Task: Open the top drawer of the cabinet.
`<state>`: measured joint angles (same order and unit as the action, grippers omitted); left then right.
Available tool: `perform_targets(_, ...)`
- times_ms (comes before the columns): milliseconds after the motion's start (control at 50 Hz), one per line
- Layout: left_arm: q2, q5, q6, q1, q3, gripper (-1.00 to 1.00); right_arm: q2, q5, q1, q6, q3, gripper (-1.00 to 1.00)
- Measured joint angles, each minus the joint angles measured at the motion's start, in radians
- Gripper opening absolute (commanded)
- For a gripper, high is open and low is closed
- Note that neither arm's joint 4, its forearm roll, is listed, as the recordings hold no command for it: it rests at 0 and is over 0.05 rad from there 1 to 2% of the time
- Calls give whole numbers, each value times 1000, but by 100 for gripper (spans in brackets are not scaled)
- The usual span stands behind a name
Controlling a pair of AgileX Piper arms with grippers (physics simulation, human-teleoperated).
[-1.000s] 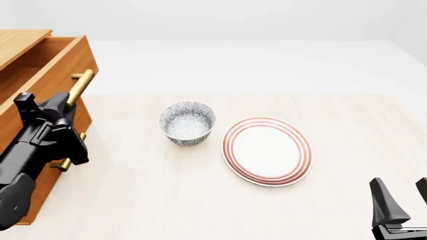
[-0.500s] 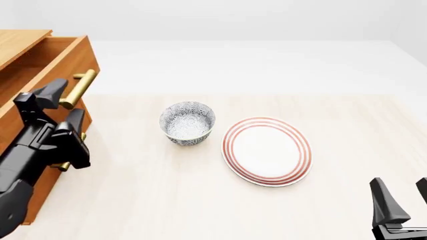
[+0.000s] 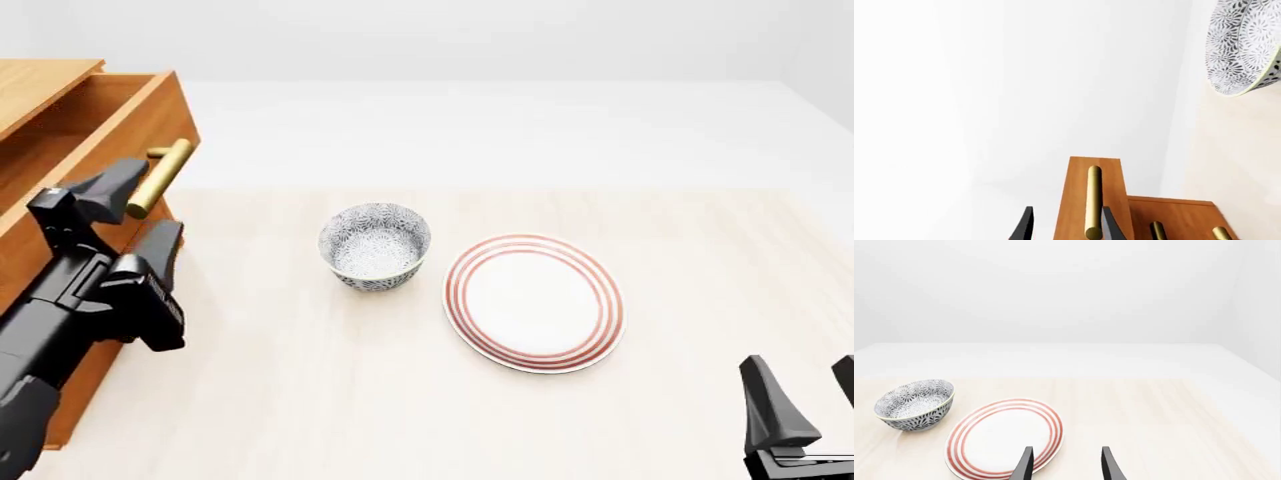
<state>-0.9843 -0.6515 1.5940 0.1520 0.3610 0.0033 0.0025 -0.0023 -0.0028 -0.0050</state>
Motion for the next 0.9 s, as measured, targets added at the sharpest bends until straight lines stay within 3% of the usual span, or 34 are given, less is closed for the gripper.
perform_targets(200, 18, 17, -4, 22, -4, 100, -1, 1, 0, 0, 0, 100)
perform_targets(540, 227, 325, -280, 14, 85, 100, -1, 1, 0, 0, 0, 100)
perform_targets(760, 278, 490, -486, -9, 167, 100, -1, 1, 0, 0, 0, 100)
perform_targets(900, 291, 545, -561, -19, 196, 100, -1, 1, 0, 0, 0, 100)
